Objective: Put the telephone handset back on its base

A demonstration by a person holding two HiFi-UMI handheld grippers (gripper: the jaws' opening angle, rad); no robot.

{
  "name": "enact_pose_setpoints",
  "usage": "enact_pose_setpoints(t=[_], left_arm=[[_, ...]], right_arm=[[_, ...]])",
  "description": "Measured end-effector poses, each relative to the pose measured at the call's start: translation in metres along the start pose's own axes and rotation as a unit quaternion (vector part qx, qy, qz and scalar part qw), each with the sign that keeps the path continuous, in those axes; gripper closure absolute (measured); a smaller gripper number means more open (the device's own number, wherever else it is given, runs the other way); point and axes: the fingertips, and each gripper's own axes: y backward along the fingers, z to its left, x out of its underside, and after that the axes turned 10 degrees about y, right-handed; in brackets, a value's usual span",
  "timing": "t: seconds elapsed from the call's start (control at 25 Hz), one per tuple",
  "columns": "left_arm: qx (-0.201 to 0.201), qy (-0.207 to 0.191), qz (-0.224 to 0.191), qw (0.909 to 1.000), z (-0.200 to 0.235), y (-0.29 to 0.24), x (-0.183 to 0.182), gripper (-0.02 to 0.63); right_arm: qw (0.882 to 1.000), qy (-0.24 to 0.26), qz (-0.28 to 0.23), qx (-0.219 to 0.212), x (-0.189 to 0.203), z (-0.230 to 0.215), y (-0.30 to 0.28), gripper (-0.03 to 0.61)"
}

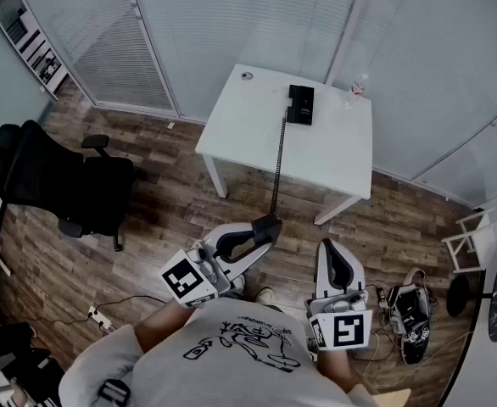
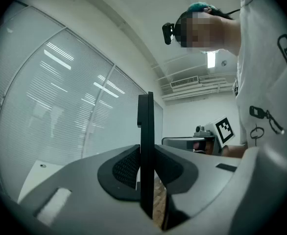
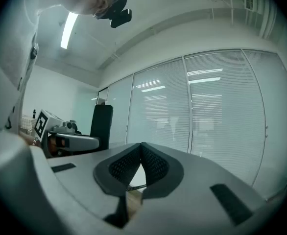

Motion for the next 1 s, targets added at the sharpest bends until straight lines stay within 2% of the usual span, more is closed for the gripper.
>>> enact_pose_setpoints(t=[0.24, 0.6, 1.0], left_arm=[[-0.007, 0.005, -0.009, 0.9999, 0.002, 0.004, -0.002, 0.541], [-0.012, 0.009, -0.012, 0.9998, 0.015, 0.017, -0.006, 0.541], [-0.009, 0.006, -0.009, 0.9999, 0.048, 0.055, -0.02, 0.541]], right_arm=[[1.0, 0.005, -0.001, -0.005, -0.003, 0.002, -0.004, 0.574], [1.0, -0.01, -0.004, 0.013, -0.006, 0.007, -0.013, 0.572], [1.0, -0.023, 0.01, 0.015, -0.004, 0.048, -0.04, 0.572]])
